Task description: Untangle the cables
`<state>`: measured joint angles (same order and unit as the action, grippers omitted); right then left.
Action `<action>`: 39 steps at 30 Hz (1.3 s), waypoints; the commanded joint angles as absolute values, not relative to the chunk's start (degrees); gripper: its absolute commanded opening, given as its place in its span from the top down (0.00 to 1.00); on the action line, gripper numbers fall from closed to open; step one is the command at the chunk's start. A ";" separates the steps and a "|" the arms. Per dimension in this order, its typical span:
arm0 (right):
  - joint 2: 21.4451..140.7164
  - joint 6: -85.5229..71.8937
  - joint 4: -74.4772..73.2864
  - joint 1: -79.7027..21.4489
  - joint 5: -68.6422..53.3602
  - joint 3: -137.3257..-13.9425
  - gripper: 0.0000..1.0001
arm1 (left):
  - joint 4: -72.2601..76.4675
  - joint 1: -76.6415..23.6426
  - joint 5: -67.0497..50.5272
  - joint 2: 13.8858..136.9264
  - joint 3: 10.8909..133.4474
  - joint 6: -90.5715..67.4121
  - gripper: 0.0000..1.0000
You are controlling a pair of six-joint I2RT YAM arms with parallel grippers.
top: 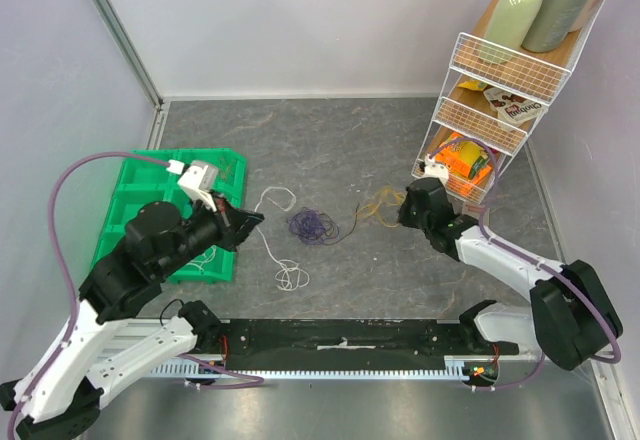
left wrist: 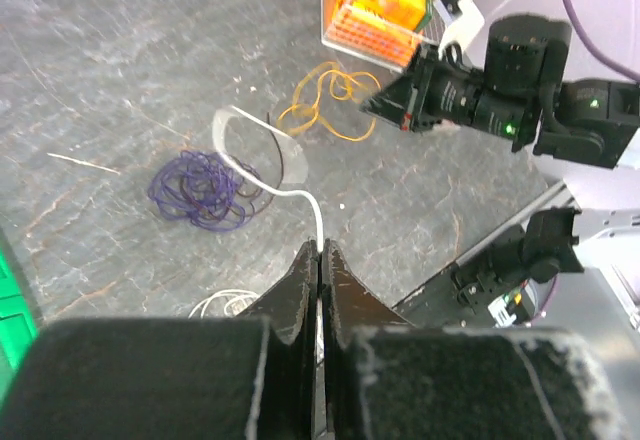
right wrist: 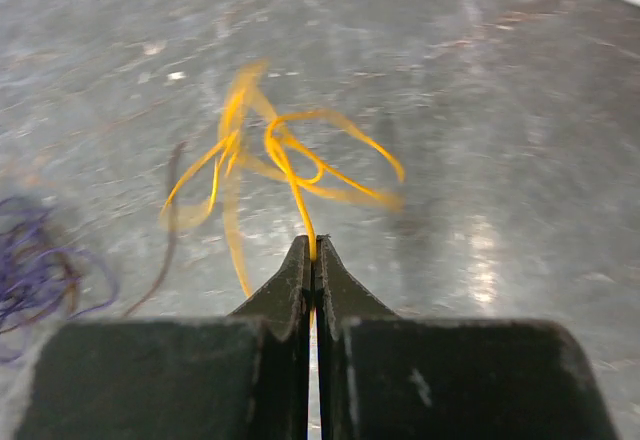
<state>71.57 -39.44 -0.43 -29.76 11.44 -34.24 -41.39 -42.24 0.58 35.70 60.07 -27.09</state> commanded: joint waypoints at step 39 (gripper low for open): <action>73.57 -26.72 -0.53 -28.48 -3.78 -34.98 0.85 | -31.99 -42.36 -5.01 51.87 31.73 -50.10 0.33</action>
<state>75.42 -26.96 -2.42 -28.45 -2.00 -36.53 -33.12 -42.26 -6.57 53.12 29.45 -51.53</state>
